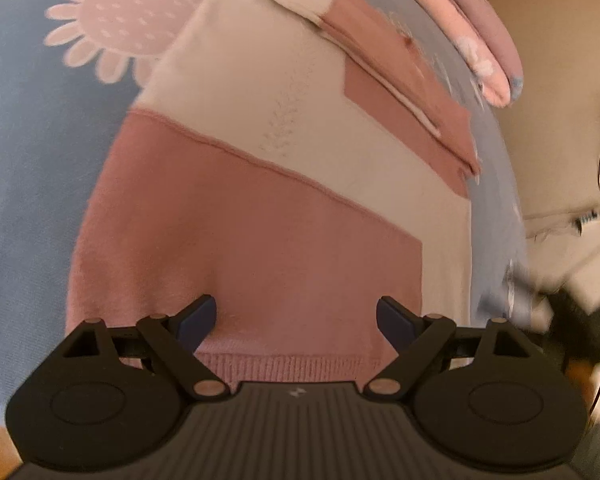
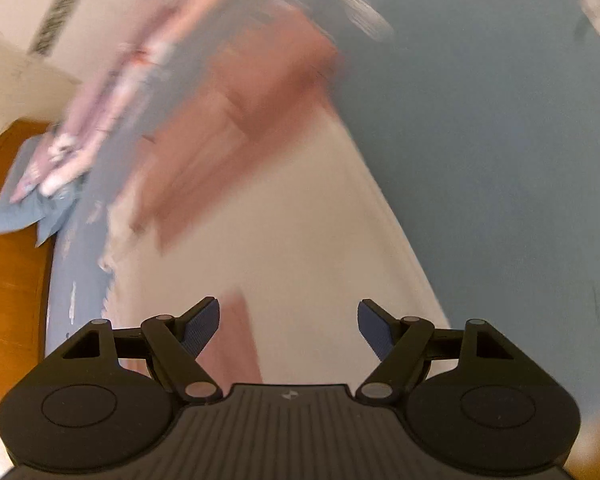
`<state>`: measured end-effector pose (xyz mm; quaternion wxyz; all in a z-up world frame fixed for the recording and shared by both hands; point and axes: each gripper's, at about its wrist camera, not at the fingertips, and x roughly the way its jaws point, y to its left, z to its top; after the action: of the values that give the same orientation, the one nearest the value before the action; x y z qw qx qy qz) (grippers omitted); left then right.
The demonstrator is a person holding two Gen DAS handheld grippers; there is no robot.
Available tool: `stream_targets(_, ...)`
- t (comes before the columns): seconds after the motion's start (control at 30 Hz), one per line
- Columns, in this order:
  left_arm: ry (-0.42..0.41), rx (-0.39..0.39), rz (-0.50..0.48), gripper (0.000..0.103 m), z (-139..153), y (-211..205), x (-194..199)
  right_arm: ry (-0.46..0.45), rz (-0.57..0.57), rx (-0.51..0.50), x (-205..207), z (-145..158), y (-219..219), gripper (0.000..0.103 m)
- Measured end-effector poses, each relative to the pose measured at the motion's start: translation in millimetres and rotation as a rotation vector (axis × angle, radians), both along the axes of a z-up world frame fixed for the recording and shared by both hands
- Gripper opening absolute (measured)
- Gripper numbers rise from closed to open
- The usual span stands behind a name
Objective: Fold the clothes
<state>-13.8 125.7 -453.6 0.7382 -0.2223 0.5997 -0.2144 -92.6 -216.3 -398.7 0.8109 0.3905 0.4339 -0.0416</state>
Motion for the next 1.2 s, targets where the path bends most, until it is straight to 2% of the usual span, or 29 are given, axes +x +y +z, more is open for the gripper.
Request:
stream_targets(0.07,-0.018,0.013,-0.023,0.088,0.8,-2.8,-0.3,-0.084,0.037,-0.089,34.3,10.9,-3.4,0.080)
stream_targets(0.17,-0.016,0.001,-0.012,0.089,-0.1,-1.4,-0.4,-0.155,0.081,-0.174,93.6,3.7,-7.3,0.080)
stream_targets(0.23,-0.011,-0.011,0.000,0.089,-0.9,1.1,-0.2,-0.163,0.100,-0.210,127.8,-7.7,-8.0,0.080)
stream_targets(0.33,-0.006,-0.018,0.004,0.089,-1.5,3.0,0.6,-0.112,0.082,-0.293,148.4,-26.0,-13.4,0.080)
stream_targets(0.4,-0.008,-0.018,-0.003,0.089,-1.7,2.7,1.0,-0.030,0.083,-0.345,152.5,-38.1,-17.6,0.079)
stream_targets(0.43,-0.007,-0.018,-0.004,0.089,-1.6,2.8,1.2,-0.047,0.098,-0.363,146.0,-38.7,-20.1,0.076)
stream_targets(0.6,0.008,-0.034,0.020,0.089,-3.1,6.4,3.0,0.010,0.134,-0.392,133.4,-28.1,-23.4,0.075)
stream_targets(0.7,0.018,-0.032,0.029,0.090,-3.3,5.4,4.2,-0.039,0.130,-0.400,139.7,-12.2,-16.8,0.079)
stream_targets(0.77,0.016,-0.025,0.023,0.091,-3.1,2.4,4.6,-0.063,0.146,-0.403,153.4,-11.9,-9.6,0.080)
stream_targets(0.87,0.013,-0.009,0.004,0.091,-2.1,-0.4,5.7,-0.057,0.141,-0.410,171.5,-23.8,-8.0,0.080)
stream_targets(0.93,0.012,-0.003,-0.002,0.091,-1.6,-0.7,5.9,-0.016,0.095,-0.427,178.5,-31.9,-14.7,0.080)
stream_targets(1.07,0.011,0.012,-0.017,0.091,-0.8,-2.5,7.8,-0.015,0.072,-0.375,164.0,-31.6,-27.9,0.079)
stream_targets(1.17,0.020,0.035,-0.018,0.091,1.4,-5.8,9.4,0.011,0.088,-0.371,157.3,-18.4,-21.4,0.079)
stream_targets(1.2,0.028,0.053,-0.014,0.091,3.9,-8.2,10.6,0.001,0.094,-0.336,151.6,-12.7,-18.4,0.079)
